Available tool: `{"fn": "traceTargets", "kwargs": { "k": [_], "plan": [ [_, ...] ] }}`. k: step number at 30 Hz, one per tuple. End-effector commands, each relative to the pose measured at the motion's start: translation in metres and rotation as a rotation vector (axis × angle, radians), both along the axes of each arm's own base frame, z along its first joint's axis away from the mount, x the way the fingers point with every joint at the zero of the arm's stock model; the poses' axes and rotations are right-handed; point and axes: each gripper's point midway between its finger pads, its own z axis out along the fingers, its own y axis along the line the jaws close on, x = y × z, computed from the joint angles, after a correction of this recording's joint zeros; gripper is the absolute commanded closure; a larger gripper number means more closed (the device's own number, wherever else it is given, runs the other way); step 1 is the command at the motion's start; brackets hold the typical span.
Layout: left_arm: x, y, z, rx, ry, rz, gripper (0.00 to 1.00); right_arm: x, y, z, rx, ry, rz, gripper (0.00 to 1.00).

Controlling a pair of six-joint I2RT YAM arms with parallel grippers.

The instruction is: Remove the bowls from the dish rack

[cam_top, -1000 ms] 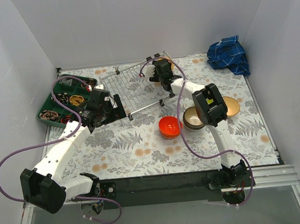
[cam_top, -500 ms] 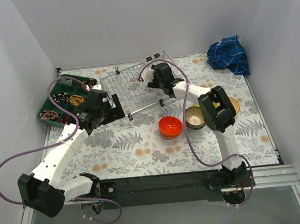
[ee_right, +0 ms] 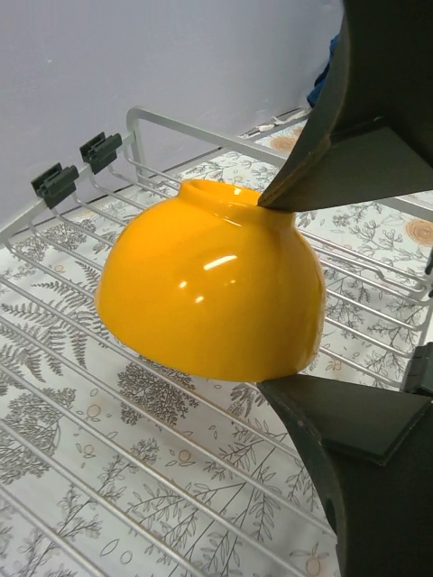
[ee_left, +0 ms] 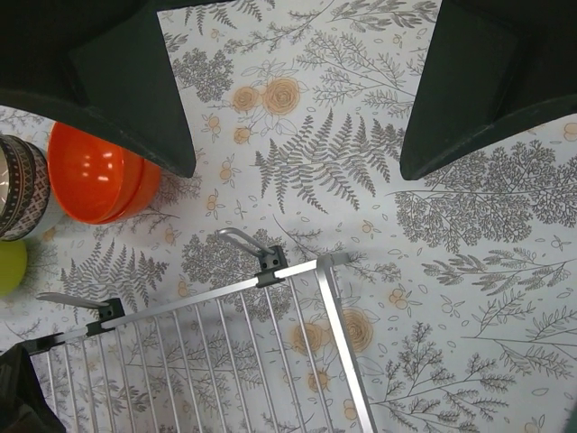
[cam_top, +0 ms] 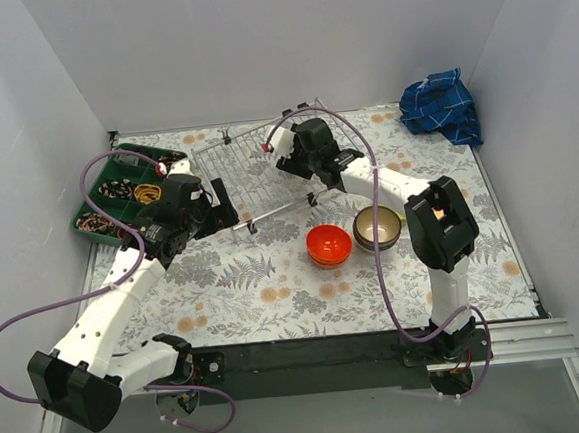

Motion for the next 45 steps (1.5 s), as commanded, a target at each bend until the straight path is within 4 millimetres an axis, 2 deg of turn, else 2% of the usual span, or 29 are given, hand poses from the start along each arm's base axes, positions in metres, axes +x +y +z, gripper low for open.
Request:
{"fn": "traceTargets", "kwargs": {
  "k": [1,8,9,11,12,14,20,21,23,24,26,28,29,30,31,32,33,35,39,45],
  "plan": [
    [0.003,-0.005,0.014,-0.025,-0.085,-0.035,0.02,-0.01,0.005,0.06,0.207,-0.011,-0.039,0.97],
    [0.009,-0.019,0.025,-0.079,-0.179,-0.109,0.02,-0.037,0.014,0.081,0.412,0.131,-0.078,0.98],
    [0.012,-0.022,0.031,-0.092,-0.211,-0.118,0.02,-0.041,0.014,0.089,0.444,0.141,-0.083,0.99],
    [0.012,-0.025,0.032,-0.097,-0.24,-0.146,0.02,-0.054,0.018,0.093,0.514,0.214,-0.096,0.98],
    [0.016,-0.028,0.038,-0.109,-0.279,-0.159,0.02,-0.058,0.015,0.101,0.542,0.22,-0.11,0.99],
    [0.016,-0.031,0.04,-0.112,-0.309,-0.185,0.02,-0.075,0.023,0.107,0.611,0.306,-0.073,0.98],
    [0.024,-0.041,0.051,-0.129,-0.408,-0.241,0.02,-0.115,0.017,0.131,0.761,0.424,-0.046,0.98],
    [0.023,-0.049,0.052,-0.153,-0.422,-0.283,0.02,-0.122,0.013,0.14,0.799,0.439,-0.051,0.98],
    [0.023,-0.053,0.054,-0.166,-0.442,-0.3,0.02,-0.134,0.013,0.142,0.833,0.49,-0.034,0.98],
    [0.024,-0.057,0.055,-0.183,-0.459,-0.315,0.02,-0.139,0.009,0.152,0.863,0.488,-0.021,0.98],
    [0.024,-0.062,0.059,-0.215,-0.479,-0.33,0.02,-0.153,0.009,0.151,0.908,0.557,-0.009,0.98],
    [0.024,-0.073,0.064,-0.268,-0.497,-0.367,0.02,-0.166,0.008,0.166,0.982,0.6,0.025,0.98],
    [0.023,-0.077,0.064,-0.286,-0.498,-0.38,0.02,-0.172,0.008,0.162,1.0,0.632,0.028,0.98],
    [0.024,-0.081,0.07,-0.311,-0.523,-0.395,0.02,-0.177,0.005,0.167,1.025,0.643,0.039,0.98],
    [0.024,-0.086,0.067,-0.328,-0.513,-0.414,0.02,-0.183,0.008,0.173,1.052,0.66,0.08,0.98],
    [0.023,-0.089,0.067,-0.351,-0.51,-0.419,0.02,-0.189,0.008,0.166,1.079,0.716,0.066,0.98],
    [0.024,-0.091,0.071,-0.363,-0.524,-0.426,0.02,-0.194,0.007,0.167,1.094,0.736,0.072,0.98],
    [0.025,-0.098,0.068,-0.383,-0.511,-0.45,0.04,-0.2,0.009,0.176,1.15,0.764,0.111,0.98],
    [0.028,-0.109,0.065,-0.424,-0.496,-0.487,0.08,-0.21,0.009,0.173,1.186,0.817,0.131,0.98],
    [0.03,-0.122,0.052,-0.459,-0.447,-0.526,0.22,-0.215,0.01,0.177,1.22,0.84,0.156,0.98]
  ]
}}
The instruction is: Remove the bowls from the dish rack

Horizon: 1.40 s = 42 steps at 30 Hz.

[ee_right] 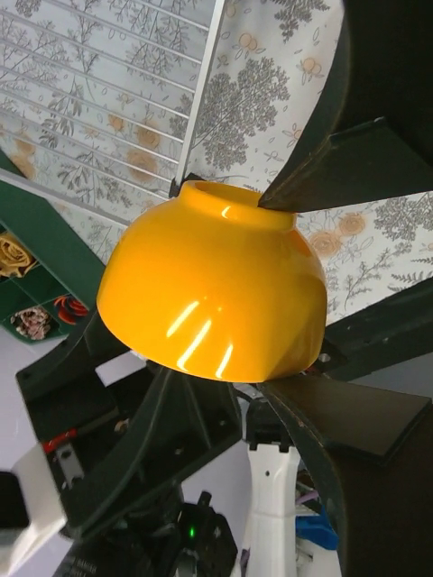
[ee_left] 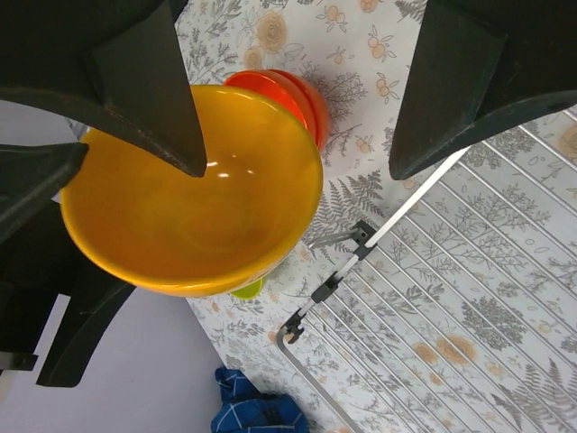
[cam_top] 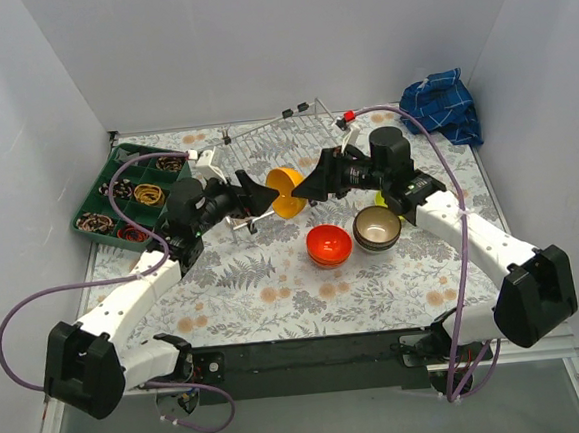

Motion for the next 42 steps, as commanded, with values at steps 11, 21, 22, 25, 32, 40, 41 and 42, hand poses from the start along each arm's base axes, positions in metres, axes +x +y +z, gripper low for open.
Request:
{"fn": "traceTargets", "kwargs": {
  "k": [11,21,22,25,32,40,41,42],
  "plan": [
    [-0.002,-0.017,0.003,-0.055,0.001,-0.069,0.69,-0.016,0.006,0.048,0.186,-0.048,0.09,0.97],
    [0.0,-0.012,0.002,-0.032,0.023,-0.035,1.0,-0.011,-0.007,0.038,0.176,-0.037,0.051,0.42],
    [0.001,-0.01,0.001,-0.02,0.024,-0.025,1.0,-0.01,-0.01,0.035,0.171,-0.035,0.045,0.33],
    [0.003,-0.004,0.003,0.022,0.025,0.004,1.0,-0.005,-0.018,0.032,0.145,-0.044,0.009,0.23],
    [0.006,0.011,0.005,0.137,0.048,0.07,1.0,0.014,-0.052,0.021,-0.011,-0.11,-0.134,0.06],
    [-0.013,0.006,-0.005,0.276,0.139,0.108,1.0,0.037,-0.113,0.008,-0.299,-0.173,-0.41,0.02],
    [-0.015,0.0,-0.003,0.292,0.141,0.103,1.0,0.036,-0.119,0.009,-0.318,-0.177,-0.435,0.01],
    [-0.018,0.004,-0.01,0.324,0.178,0.129,1.0,0.034,-0.125,0.003,-0.358,-0.16,-0.447,0.01]
  ]
}}
